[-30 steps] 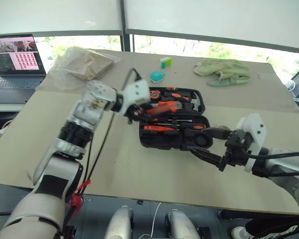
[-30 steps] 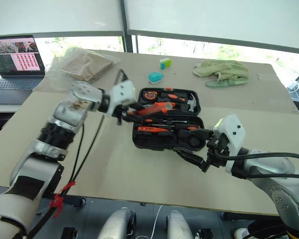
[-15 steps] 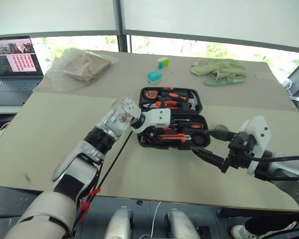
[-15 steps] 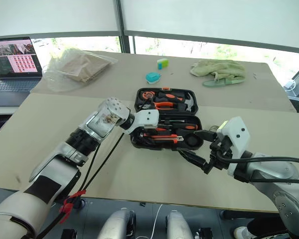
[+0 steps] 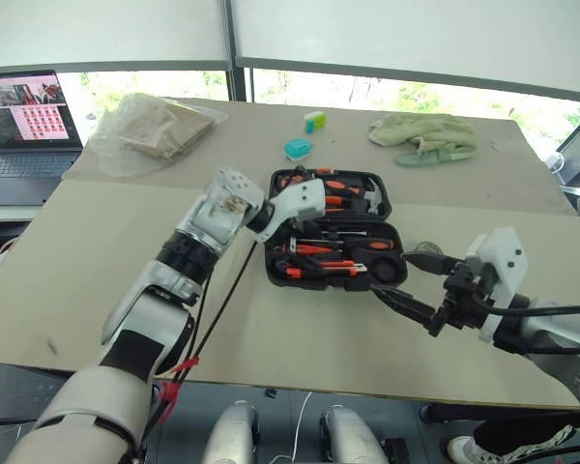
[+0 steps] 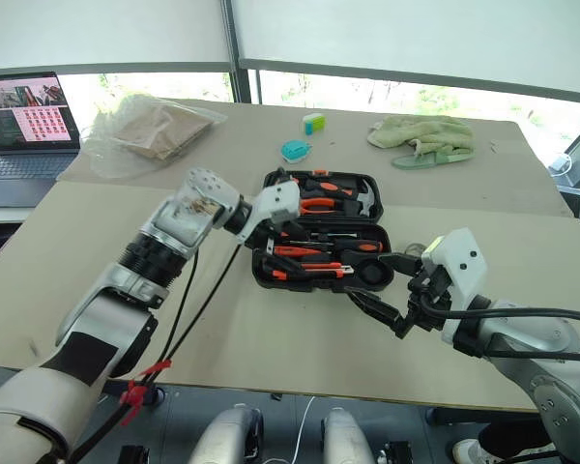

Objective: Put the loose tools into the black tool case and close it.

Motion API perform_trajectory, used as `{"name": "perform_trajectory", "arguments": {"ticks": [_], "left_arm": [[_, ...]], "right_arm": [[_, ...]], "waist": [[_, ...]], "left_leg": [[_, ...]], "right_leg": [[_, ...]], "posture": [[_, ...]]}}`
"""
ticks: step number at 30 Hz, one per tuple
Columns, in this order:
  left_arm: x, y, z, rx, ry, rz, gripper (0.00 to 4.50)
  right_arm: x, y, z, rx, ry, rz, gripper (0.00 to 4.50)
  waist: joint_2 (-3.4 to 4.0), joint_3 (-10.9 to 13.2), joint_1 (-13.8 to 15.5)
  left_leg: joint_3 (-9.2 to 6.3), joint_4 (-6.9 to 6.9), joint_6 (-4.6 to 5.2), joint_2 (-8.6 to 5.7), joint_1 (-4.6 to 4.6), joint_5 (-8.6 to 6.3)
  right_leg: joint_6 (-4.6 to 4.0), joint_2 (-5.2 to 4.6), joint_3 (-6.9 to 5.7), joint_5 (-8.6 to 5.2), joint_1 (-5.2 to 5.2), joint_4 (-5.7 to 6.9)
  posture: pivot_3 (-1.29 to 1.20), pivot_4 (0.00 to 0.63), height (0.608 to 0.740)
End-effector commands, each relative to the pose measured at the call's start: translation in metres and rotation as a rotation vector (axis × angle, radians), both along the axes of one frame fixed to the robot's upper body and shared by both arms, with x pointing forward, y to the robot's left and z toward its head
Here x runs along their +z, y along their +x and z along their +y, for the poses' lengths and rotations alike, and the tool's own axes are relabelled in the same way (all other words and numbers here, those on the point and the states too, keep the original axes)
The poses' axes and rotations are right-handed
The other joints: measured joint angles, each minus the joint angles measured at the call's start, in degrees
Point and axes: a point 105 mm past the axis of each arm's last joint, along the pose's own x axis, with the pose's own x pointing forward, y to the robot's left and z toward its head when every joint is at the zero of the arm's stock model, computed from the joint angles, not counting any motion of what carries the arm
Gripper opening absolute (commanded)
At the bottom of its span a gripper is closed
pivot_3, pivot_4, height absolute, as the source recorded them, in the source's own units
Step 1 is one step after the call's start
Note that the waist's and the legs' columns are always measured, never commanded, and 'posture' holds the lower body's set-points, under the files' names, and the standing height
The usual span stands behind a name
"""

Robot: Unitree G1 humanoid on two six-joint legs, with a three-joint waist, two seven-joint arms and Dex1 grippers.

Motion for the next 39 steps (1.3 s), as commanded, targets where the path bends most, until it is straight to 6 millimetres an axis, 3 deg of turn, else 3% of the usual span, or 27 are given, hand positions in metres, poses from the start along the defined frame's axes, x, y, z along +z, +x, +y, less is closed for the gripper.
{"name": "perform_trajectory", "arguments": {"ticks": [1, 7, 14, 20, 26, 30, 35, 39], "left_arm": [[-0.014, -0.004, 0.0, -0.064, 0.047, -0.077, 2.15], [-0.022, -0.006, 0.006, -0.085, 0.068, -0.093, 0.02], [-0.028, 0.004, 0.008, -0.051, 0.104, -0.156, 0.02], [-0.05, -0.014, 0.012, -0.177, 0.174, -0.138, 0.02], [-0.072, -0.006, 0.01, -0.16, 0.228, -0.22, 0.02], [-0.056, 0.001, 0.003, -0.123, 0.161, -0.211, 0.02], [-0.005, -0.011, -0.013, -0.171, -0.036, -0.09, 0.02], [-0.004, -0.006, -0.029, -0.163, -0.043, -0.138, 0.02]], "right_arm": [[0.011, -0.001, 0.002, 0.013, 0.008, -0.051, 4.5], [0.011, -0.001, 0.001, 0.01, 0.006, -0.047, 4.5], [0.011, -0.001, 0.003, 0.013, 0.011, -0.045, 4.5], [0.01, -0.002, 0.003, 0.013, 0.01, -0.043, 4.5], [0.008, -0.004, 0.005, 0.023, 0.007, -0.036, 4.5], [0.009, -0.004, 0.005, 0.025, 0.007, -0.04, 4.5], [0.008, -0.004, 0.004, 0.02, 0.006, -0.039, 4.5], [0.007, -0.005, 0.005, 0.02, 0.011, -0.038, 4.5]], "waist": [[0.0, 0.0, -0.02], [0.0, 0.0, 0.07], [0.0, 0.0, 0.1], [0.03, -0.02, -0.07], [0.04, -0.03, 0.24], [0.05, -0.04, 0.82], [0.04, -0.04, 0.73], [0.04, -0.04, 0.77]], "left_leg": [[0.0, 0.0, 0.0, 0.0, 0.0, 0.0], [0.0, 0.01, 0.0, 0.0, -0.01, 0.0], [0.0, 0.01, 0.0, -0.01, -0.01, 0.0], [0.0, 0.01, 0.0, 0.0, 0.0, 0.0], [-0.01, 0.01, 0.0, -0.01, 0.04, 0.0], [0.02, 0.02, 0.0, -0.02, 0.32, 0.0], [0.06, 0.02, 0.0, 0.0, 0.46, 0.0], [0.01, 0.03, 0.0, -0.01, 0.1, 0.01]], "right_leg": [[0.0, 0.0, 0.0, 0.0, 0.0, 0.0], [0.0, 0.0, 0.0, 0.0, -0.01, 0.01], [0.0, -0.01, 0.0, 0.0, 0.01, 0.0], [0.0, 0.0, 0.0, 0.0, 0.0, 0.01], [0.0, -0.01, 0.0, 0.0, 0.09, -0.02], [0.0, -0.03, 0.0, 0.0, 0.34, -0.01], [0.01, -0.01, 0.01, -0.01, 0.47, -0.01], [0.0, 0.0, 0.01, 0.0, 0.12, 0.02]], "posture": [[0.0, 0.15, 0.74], [0.0, 0.15, 0.74], [0.0, 0.15, 0.74], [0.0, 0.15, 0.74], [0.0, 0.15, 0.74], [0.0, 0.15, 0.74], [0.0, 0.15, 0.74], [0.0, 0.15, 0.74]]}}
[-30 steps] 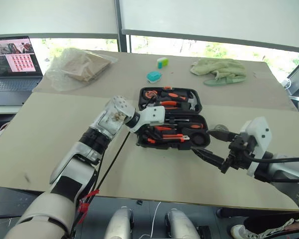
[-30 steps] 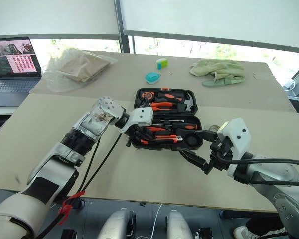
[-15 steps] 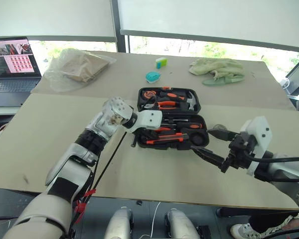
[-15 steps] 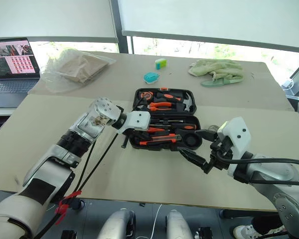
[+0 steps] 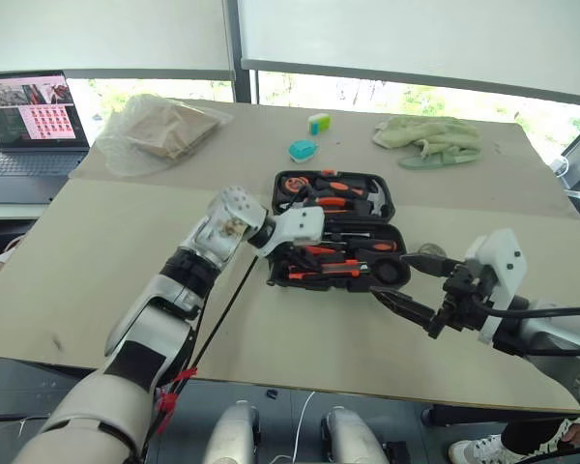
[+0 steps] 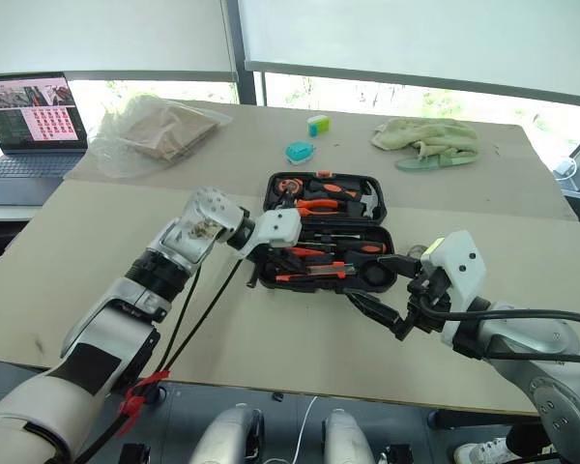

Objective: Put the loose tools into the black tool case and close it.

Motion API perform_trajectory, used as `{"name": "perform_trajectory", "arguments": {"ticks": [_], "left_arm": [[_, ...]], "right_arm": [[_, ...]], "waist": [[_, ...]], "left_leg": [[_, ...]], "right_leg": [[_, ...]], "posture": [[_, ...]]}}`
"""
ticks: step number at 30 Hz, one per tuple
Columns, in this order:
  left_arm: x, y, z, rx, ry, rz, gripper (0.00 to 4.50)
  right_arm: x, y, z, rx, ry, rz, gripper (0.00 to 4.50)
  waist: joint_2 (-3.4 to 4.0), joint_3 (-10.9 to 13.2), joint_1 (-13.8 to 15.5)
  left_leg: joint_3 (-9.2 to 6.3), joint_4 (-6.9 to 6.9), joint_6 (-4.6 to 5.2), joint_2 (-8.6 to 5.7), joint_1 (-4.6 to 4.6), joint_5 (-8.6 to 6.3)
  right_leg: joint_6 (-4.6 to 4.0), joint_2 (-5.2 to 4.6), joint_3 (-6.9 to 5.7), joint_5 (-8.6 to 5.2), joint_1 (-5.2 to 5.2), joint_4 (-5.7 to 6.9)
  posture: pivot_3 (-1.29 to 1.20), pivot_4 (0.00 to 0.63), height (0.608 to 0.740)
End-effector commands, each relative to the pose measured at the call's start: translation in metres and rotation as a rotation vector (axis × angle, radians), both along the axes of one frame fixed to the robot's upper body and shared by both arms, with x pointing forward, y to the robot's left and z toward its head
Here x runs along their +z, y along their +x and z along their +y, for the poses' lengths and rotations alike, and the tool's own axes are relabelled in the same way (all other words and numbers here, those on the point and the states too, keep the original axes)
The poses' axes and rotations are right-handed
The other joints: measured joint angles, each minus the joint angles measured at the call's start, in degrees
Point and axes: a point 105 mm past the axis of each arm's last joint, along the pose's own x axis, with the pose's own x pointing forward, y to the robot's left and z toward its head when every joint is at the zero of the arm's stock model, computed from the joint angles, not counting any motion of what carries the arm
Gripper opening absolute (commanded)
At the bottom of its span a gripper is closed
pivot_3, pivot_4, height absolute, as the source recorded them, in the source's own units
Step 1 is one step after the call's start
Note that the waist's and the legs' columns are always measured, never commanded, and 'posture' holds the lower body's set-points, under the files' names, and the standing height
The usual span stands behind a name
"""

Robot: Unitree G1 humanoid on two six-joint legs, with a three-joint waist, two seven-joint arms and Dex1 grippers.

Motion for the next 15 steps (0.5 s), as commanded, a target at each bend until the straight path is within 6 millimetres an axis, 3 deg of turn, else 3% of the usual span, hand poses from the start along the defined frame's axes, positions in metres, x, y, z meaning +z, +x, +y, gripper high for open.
{"name": "perform_trajectory", "arguments": {"ticks": [1, 8, 15], "left_arm": [[0.01, 0.003, -0.019, -0.02, -0.023, -0.089, 0.02], [-0.017, 0.014, -0.035, -0.001, 0.064, -0.195, 0.02], [-0.044, 0.014, -0.031, -0.048, 0.147, -0.227, 0.02]], "right_arm": [[0.009, -0.003, 0.006, 0.02, 0.013, -0.045, 4.5], [0.009, -0.005, 0.006, 0.013, 0.017, -0.045, 4.5], [0.009, -0.007, 0.006, 0.003, 0.025, -0.043, 4.5]], "waist": [[0.0, 0.0, 0.01], [-0.01, 0.01, -0.19], [-0.01, 0.0, 0.02]], "left_leg": [[0.0, 0.0, 0.0, 0.0, 0.0, 0.0], [0.0, 0.0, 0.0, 0.0, -0.01, 0.0], [-0.01, 0.04, 0.0, -0.03, 0.02, 0.0]], "right_leg": [[0.0, 0.0, 0.0, 0.0, 0.0, -0.02], [0.0, 0.01, 0.0, 0.0, -0.02, -0.02], [0.02, -0.01, 0.01, 0.02, 0.06, -0.02]], "posture": [[0.0, 0.15, 0.74], [0.0, 0.15, 0.74], [0.0, 0.15, 0.74]]}}
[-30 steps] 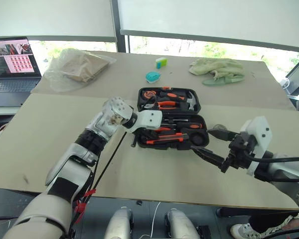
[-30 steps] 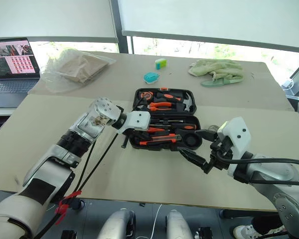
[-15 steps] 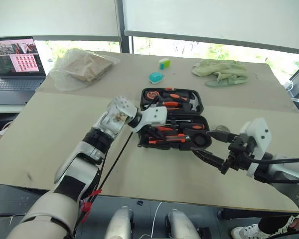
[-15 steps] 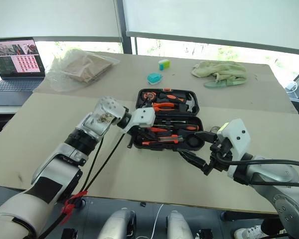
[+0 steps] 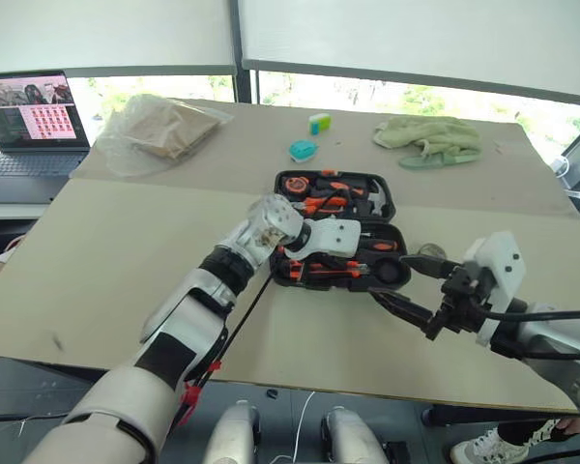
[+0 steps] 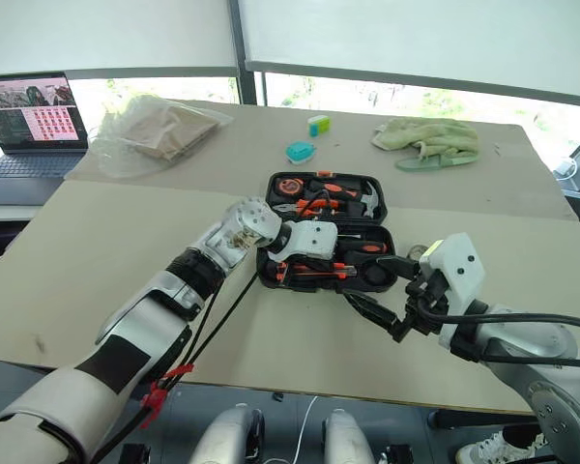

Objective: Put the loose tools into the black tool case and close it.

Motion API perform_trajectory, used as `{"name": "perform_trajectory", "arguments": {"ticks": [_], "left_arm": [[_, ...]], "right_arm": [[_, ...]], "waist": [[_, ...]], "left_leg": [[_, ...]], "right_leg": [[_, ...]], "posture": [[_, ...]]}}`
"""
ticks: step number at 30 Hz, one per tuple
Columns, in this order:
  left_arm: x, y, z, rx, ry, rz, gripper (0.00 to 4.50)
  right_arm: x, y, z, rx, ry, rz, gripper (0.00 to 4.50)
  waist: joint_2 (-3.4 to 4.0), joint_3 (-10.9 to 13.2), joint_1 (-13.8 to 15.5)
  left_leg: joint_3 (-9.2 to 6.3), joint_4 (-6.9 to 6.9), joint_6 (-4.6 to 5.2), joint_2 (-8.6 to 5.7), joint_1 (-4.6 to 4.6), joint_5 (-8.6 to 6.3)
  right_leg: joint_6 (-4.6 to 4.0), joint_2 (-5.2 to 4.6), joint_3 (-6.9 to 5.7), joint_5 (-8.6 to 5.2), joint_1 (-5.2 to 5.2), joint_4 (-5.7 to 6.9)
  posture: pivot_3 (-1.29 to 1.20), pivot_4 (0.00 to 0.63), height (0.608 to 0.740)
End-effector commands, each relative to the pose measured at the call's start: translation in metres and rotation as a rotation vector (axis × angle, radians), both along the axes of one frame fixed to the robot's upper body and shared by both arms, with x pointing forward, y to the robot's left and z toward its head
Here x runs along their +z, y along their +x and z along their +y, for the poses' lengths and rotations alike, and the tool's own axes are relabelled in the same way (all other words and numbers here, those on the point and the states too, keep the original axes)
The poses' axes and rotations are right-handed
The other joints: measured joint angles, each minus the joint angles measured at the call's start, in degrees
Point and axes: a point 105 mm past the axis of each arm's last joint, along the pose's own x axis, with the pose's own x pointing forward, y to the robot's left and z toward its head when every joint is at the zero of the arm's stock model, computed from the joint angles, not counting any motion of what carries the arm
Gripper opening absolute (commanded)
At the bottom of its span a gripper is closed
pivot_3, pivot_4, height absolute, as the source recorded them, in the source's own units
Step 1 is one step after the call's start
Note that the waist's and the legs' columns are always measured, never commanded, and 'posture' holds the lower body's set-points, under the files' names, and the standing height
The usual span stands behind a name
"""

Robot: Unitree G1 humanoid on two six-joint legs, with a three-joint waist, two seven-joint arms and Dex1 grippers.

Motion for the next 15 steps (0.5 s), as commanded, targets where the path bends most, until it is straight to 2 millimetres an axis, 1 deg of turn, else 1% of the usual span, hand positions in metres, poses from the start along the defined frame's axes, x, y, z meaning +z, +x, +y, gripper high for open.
{"name": "perform_trajectory", "arguments": {"ticks": [1, 5, 9, 10, 12, 13, 15], "left_arm": [[-0.014, 0.0, 0.008, -0.014, 0.082, -0.008, 0.02], [-0.032, -0.003, 0.018, -0.01, 0.127, 0.031, 0.02], [-0.037, 0.001, 0.024, 0.038, 0.114, 0.053, 0.02], [-0.036, 0.002, 0.024, 0.05, 0.098, 0.068, 0.02], [-0.024, 0.003, 0.021, 0.074, 0.02, 0.117, 0.02], [-0.017, 0.003, 0.02, 0.081, -0.02, 0.138, 0.02], [0.004, 0.005, 0.02, 0.095, -0.133, 0.179, 0.02]], "right_arm": [[0.01, -0.004, 0.002, -0.002, 0.009, -0.045, 4.5], [0.011, -0.003, 0.0, -0.01, 0.013, -0.045, 4.5], [0.011, -0.003, 0.0, -0.014, 0.012, -0.044, 4.5], [0.011, -0.003, 0.0, -0.015, 0.01, -0.044, 4.5], [0.011, -0.002, -0.002, -0.022, 0.003, -0.043, 4.5], [0.011, -0.001, -0.003, -0.028, 0.001, -0.042, 4.5], [0.011, 0.001, -0.007, -0.05, -0.01, -0.039, 4.5]], "waist": [[0.0, 0.0, -0.02], [0.01, -0.01, -0.05], [0.0, -0.03, -0.12], [-0.01, -0.04, -0.14], [-0.01, -0.03, -0.28], [-0.01, -0.03, -0.42], [-0.01, -0.03, -0.88]], "left_leg": [[0.0, 0.0, 0.0, 0.0, 0.02, 0.0], [0.0, 0.0, 0.0, 0.01, 0.05, 0.0], [0.0, 0.0, 0.0, 0.02, 0.13, 0.0], [0.0, 0.0, 0.0, 0.02, 0.18, 0.0], [0.0, 0.0, 0.0, 0.03, 0.35, 0.0], [0.01, 0.0, 0.0, 0.03, 0.46, 0.0], [0.0, 0.0, 0.0, 0.05, 0.49, 0.0]], "right_leg": [[0.0, 0.0, 0.0, 0.0, 0.01, 0.01], [0.0, 0.01, 0.0, 0.0, 0.04, 0.01], [0.0, 0.02, 0.0, 0.0, 0.1, 0.01], [0.0, 0.02, 0.0, 0.0, 0.14, 0.01], [0.0, 0.02, 0.0, 0.0, 0.33, -0.01], [0.0, 0.02, 0.0, -0.01, 0.44, -0.02], [0.0, 0.03, 0.0, -0.01, 0.46, -0.01]], "posture": [[0.0, 0.15, 0.74], [0.0, 0.15, 0.74], [0.0, 0.15, 0.74], [0.0, 0.15, 0.74], [0.0, 0.15, 0.74], [0.0, 0.15, 0.74], [0.0, 0.15, 0.74]]}}
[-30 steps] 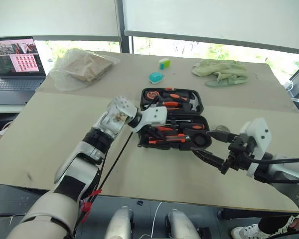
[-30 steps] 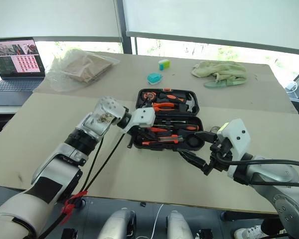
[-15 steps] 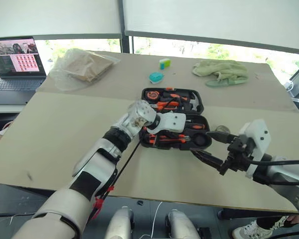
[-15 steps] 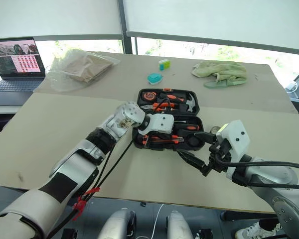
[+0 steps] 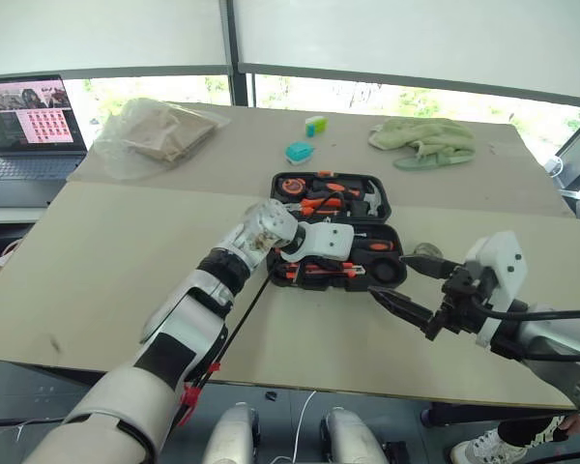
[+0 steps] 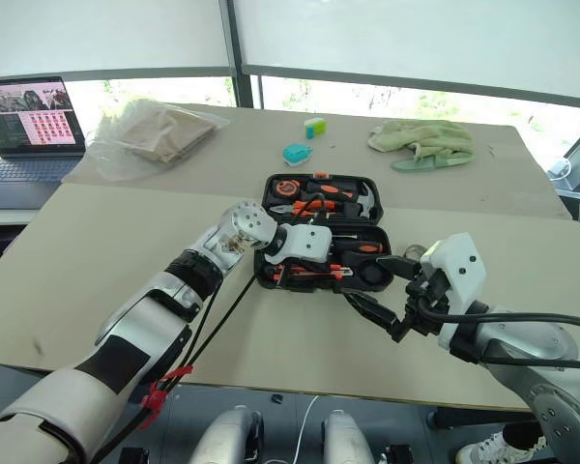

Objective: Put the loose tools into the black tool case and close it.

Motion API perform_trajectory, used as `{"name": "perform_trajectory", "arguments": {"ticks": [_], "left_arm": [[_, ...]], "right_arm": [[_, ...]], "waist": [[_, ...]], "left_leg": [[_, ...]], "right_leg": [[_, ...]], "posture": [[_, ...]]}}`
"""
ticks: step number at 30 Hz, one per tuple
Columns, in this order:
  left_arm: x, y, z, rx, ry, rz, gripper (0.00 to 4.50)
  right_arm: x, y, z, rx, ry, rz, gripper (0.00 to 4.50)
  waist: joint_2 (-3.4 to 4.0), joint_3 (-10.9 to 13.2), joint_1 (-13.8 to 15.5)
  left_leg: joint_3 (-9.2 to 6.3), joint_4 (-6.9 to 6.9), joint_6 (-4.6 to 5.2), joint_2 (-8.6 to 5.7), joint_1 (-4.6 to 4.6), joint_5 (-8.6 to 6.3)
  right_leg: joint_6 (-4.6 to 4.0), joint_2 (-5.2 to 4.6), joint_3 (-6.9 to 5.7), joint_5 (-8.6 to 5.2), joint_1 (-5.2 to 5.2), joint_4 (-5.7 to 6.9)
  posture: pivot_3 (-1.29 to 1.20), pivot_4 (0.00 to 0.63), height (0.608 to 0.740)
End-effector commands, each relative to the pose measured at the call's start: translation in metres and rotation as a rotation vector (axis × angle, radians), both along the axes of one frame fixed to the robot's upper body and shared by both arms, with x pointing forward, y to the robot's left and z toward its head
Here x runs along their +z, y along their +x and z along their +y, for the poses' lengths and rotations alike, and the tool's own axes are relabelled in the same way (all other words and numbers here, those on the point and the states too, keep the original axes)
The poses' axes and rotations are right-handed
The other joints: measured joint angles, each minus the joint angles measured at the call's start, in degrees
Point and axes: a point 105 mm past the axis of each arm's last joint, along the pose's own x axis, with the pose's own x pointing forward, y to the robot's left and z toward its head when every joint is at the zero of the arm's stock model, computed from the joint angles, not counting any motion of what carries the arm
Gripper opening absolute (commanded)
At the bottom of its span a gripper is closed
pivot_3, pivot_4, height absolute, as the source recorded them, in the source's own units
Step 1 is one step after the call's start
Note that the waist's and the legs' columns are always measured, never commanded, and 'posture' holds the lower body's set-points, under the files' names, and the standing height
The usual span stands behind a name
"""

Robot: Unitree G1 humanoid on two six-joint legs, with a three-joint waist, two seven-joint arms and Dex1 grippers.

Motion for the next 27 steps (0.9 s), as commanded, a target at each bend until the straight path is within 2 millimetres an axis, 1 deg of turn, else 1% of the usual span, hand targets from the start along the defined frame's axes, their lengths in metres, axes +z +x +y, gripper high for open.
{"name": "perform_trajectory", "arguments": {"ticks": [1, 2, 4, 5, 6, 7, 8, 10, 11, 13, 14, 16, 19, 23, 27], "left_arm": [[0.024, 0.004, 0.011, 0.07, -0.169, 0.125, 0.41], [0.043, 0.006, 0.015, 0.083, -0.259, 0.142, 0.52], [0.078, 0.005, 0.028, 0.085, -0.406, 0.165, 0.91], [0.092, 0.002, 0.035, 0.081, -0.457, 0.174, 1.47], [0.101, -0.002, 0.043, 0.075, -0.481, 0.206, 1.7], [0.11, -0.008, 0.053, 0.065, -0.494, 0.233, 2.05], [0.117, -0.014, 0.061, 0.055, -0.496, 0.262, 2.35], [0.128, -0.033, 0.079, 0.003, -0.485, 0.332, 3.17], [0.132, -0.042, 0.086, -0.027, -0.475, 0.347, 3.44], [0.134, -0.06, 0.099, -0.076, -0.446, 0.346, 4.18], [0.134, -0.066, 0.103, -0.085, -0.433, 0.346, 4.45], [0.133, -0.069, 0.107, -0.083, -0.411, 0.316, 4.45], [0.129, -0.069, 0.106, -0.077, -0.39, 0.256, 4.45], [0.126, -0.072, 0.103, -0.08, -0.377, 0.225, 4.45], [0.128, -0.069, 0.101, -0.056, -0.402, 0.186, 4.45]], "right_arm": [[0.009, 0.002, -0.01, -0.044, -0.032, -0.035, 4.5], [0.008, 0.004, -0.015, -0.064, -0.05, -0.03, 4.5], [0.009, 0.008, -0.03, -0.11, -0.088, -0.016, 4.5], [0.009, 0.01, -0.037, -0.13, -0.108, -0.007, 4.5], [0.01, 0.012, -0.044, -0.145, -0.126, 0.004, 4.5], [0.009, 0.014, -0.052, -0.157, -0.155, 0.021, 4.5], [0.009, 0.016, -0.059, -0.165, -0.181, 0.037, 4.5], [0.007, 0.023, -0.073, -0.18, -0.239, 0.074, 4.5], [0.006, 0.027, -0.078, -0.184, -0.263, 0.089, 4.5], [0.002, 0.039, -0.088, -0.163, -0.325, 0.124, 4.5], [-0.001, 0.045, -0.091, -0.147, -0.352, 0.143, 4.5], [-0.005, 0.057, -0.096, -0.12, -0.392, 0.172, 4.5], [-0.011, 0.078, -0.102, -0.094, -0.449, 0.18, 4.5], [-0.023, 0.098, -0.096, -0.047, -0.473, 0.206, 4.5], [-0.036, 0.125, -0.101, -0.1, -0.525, 0.228, 4.5]], "waist": [[0.0, 0.0, -0.35], [0.0, 0.0, -0.47], [0.0, 0.02, -0.54], [0.0, 0.02, -0.55], [0.01, 0.02, -0.53], [0.01, 0.01, -0.48], [0.02, 0.01, -0.49], [0.03, 0.01, -0.5], [0.04, 0.01, -0.53], [0.06, 0.01, -0.67], [0.06, 0.01, -0.76], [0.09, 0.03, -0.79], [0.11, 0.04, -0.28], [0.12, 0.05, -0.32], [0.13, 0.06, -0.44]], "left_leg": [[0.0, 0.0, 0.0, 0.0, -0.02, 0.0], [0.0, -0.01, 0.0, 0.01, -0.04, 0.0], [0.02, -0.02, 0.0, 0.02, -0.29, 0.0], [0.0, -0.01, -0.01, 0.01, -0.49, 0.01], [0.0, -0.01, -0.01, 0.01, -0.55, 0.02], [0.0, -0.01, -0.01, 0.01, -0.55, 0.02], [0.0, -0.01, -0.01, 0.01, -0.55, 0.02], [0.01, -0.02, -0.01, 0.01, -0.53, 0.02], [0.02, -0.02, -0.01, 0.0, -0.52, 0.02], [0.05, -0.02, -0.01, 0.02, -0.41, 0.02], [0.07, -0.02, -0.01, 0.03, -0.39, 0.02], [0.13, -0.02, -0.01, 0.08, -0.29, 0.02], [0.3, -0.02, -0.01, 0.04, -0.21, 0.03], [0.54, -0.02, -0.01, 0.03, -0.28, 0.02], [0.54, -0.04, -0.01, 0.05, -0.4, 0.02]], "right_leg": [[0.0, 0.0, 0.0, 0.0, -0.04, 0.01], [0.0, 0.01, 0.0, 0.0, -0.07, 0.02], [-0.01, 0.01, 0.05, 0.01, -0.4, 0.12], [-0.01, 0.01, 0.06, 0.01, -0.6, 0.18], [-0.02, 0.01, 0.06, 0.01, -0.68, 0.24], [-0.02, 0.0, 0.06, 0.01, -0.68, 0.24], [-0.01, 0.0, 0.06, 0.01, -0.67, 0.24], [-0.01, 0.0, 0.06, 0.0, -0.66, 0.22], [-0.01, 0.0, 0.05, 0.0, -0.64, 0.2], [-0.01, -0.01, 0.07, 0.0, -0.57, 0.2], [-0.02, -0.01, 0.07, 0.0, -0.57, 0.19], [-0.04, 0.0, 0.08, -0.01, -0.52, 0.2], [-0.05, 0.0, 0.07, -0.01, -0.47, 0.19], [-0.06, -0.01, 0.08, -0.01, -0.55, 0.11], [-0.07, 0.0, 0.08, 0.0, -0.66, 0.1]], "posture": [[0.0, 0.15, 0.74], [0.0, 0.15, 0.74], [0.0, 0.15, 0.74], [0.0, 0.15, 0.74], [0.0, 0.15, 0.74], [0.0, 0.15, 0.74], [0.0, 0.15, 0.74], [0.0, 0.15, 0.74], [0.0, 0.15, 0.74], [0.0, 0.15, 0.74], [0.0, 0.15, 0.74], [0.0, 0.15, 0.74], [0.0, 0.15, 0.74], [0.0, 0.15, 0.74], [0.0, 0.15, 0.74]]}}
